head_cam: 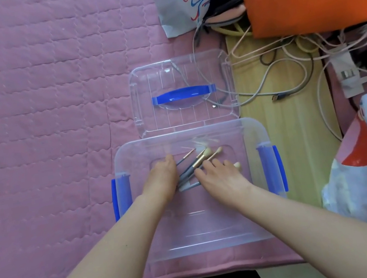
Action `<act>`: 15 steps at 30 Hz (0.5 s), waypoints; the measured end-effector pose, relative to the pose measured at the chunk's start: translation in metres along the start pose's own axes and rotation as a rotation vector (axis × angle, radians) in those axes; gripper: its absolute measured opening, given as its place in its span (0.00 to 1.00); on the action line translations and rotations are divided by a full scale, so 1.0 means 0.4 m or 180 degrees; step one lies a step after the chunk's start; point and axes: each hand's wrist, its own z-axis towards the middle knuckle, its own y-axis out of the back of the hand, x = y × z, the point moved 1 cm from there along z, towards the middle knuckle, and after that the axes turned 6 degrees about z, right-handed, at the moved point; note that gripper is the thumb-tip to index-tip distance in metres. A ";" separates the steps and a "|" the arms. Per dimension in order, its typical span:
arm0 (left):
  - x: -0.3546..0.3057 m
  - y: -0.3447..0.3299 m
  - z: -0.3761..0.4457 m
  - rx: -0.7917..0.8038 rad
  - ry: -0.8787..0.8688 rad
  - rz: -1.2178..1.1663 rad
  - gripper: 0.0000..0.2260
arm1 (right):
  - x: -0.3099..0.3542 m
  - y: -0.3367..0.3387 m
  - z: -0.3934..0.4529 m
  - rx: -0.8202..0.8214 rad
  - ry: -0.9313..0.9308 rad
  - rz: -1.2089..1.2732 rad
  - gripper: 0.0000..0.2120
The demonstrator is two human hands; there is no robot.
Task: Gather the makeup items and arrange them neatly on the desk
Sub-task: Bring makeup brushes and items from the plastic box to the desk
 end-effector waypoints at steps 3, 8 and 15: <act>0.002 -0.007 -0.003 -0.0129 0.0103 -0.0458 0.08 | -0.003 -0.006 0.000 -0.0187 -0.0026 -0.0068 0.20; 0.002 -0.012 0.004 -0.0279 0.0139 -0.0853 0.05 | -0.012 -0.025 0.008 -0.0120 -0.0015 -0.0184 0.08; 0.004 -0.006 0.008 -0.0226 0.0097 -0.0805 0.06 | -0.012 -0.026 0.016 -0.0251 -0.0017 0.0024 0.12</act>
